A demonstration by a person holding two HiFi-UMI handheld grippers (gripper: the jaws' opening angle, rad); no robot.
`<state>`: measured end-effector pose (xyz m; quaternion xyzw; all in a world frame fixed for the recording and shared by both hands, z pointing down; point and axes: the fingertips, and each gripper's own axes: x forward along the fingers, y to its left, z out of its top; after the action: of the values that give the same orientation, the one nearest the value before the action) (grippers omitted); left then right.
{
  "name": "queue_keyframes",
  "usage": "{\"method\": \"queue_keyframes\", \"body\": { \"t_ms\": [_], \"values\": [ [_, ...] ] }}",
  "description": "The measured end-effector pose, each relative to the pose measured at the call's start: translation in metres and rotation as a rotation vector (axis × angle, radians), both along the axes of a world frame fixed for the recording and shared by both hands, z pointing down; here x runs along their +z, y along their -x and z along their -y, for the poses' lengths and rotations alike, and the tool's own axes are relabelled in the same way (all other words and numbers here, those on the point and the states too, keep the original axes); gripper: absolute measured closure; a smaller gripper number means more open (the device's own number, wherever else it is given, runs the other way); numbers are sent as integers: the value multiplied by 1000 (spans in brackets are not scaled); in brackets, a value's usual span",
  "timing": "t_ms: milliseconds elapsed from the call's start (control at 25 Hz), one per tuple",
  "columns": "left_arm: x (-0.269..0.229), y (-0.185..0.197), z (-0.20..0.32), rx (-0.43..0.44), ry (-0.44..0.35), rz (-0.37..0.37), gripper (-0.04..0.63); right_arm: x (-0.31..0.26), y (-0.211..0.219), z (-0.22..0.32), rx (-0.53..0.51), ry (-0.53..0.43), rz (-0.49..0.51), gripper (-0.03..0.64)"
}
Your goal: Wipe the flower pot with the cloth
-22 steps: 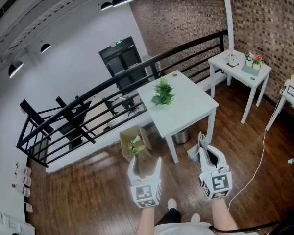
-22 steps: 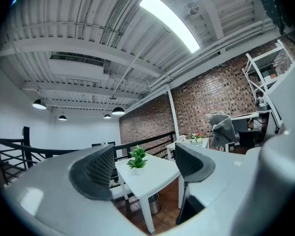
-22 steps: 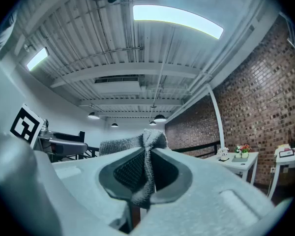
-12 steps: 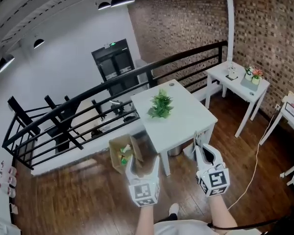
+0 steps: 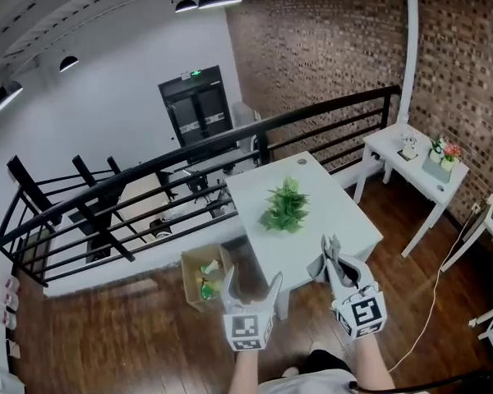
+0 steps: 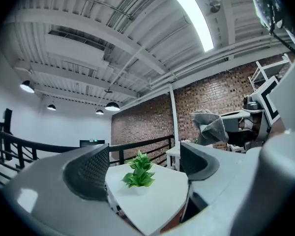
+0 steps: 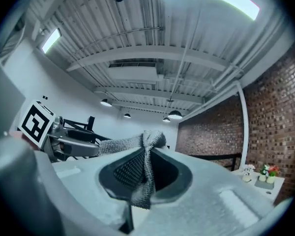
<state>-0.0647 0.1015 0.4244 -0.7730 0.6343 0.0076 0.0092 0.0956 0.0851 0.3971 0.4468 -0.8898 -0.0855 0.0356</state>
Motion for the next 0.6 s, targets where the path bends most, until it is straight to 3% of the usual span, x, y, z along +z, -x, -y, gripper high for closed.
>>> {"method": "queue_keyframes", "body": {
  "t_ms": [240,440,600],
  "values": [
    [15,7,95,-31,2,-25,135,10,-21,123,67,45,84,603],
    [28,11,168,-62,32,-21,130,-7,-12,212,0,34,105,603],
    [95,14,207,-76,190,10,115,6,-5,255,-35,85,125,603]
  ]
}}
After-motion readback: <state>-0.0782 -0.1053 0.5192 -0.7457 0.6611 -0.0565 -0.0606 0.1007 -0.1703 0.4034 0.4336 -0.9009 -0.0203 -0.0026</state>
